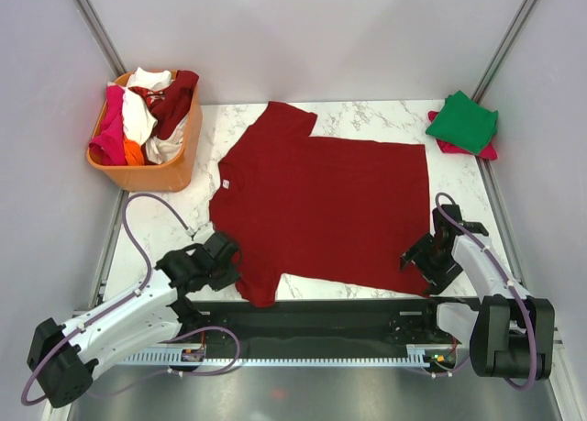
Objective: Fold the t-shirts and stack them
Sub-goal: Flatten the tshirt out, then fold the tshirt
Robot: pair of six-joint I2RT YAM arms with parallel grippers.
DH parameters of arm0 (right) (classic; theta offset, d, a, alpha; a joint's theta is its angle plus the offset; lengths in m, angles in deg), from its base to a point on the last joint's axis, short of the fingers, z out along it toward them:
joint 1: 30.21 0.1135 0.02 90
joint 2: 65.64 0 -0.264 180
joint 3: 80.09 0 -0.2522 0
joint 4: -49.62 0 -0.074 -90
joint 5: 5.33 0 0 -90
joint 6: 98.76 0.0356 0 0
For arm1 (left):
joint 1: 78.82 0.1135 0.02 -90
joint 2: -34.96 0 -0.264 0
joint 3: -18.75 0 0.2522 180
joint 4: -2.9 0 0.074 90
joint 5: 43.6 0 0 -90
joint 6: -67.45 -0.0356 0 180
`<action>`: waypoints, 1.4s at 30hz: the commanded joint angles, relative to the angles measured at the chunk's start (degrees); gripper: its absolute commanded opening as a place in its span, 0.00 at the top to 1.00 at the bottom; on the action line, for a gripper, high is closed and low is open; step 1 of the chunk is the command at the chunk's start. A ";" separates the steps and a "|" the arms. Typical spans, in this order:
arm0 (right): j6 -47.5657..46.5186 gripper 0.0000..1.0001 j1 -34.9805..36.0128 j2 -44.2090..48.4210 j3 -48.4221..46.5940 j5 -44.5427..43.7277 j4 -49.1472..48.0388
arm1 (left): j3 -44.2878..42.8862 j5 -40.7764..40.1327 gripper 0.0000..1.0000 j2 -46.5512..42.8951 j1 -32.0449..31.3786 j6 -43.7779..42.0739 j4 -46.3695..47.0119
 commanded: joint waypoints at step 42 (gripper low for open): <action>-10.83 0.90 -0.34 -10.83 0.97 5.71 -11.41 | -4.76 -2.72 0.98 6.34 0.15 -1.35 0.88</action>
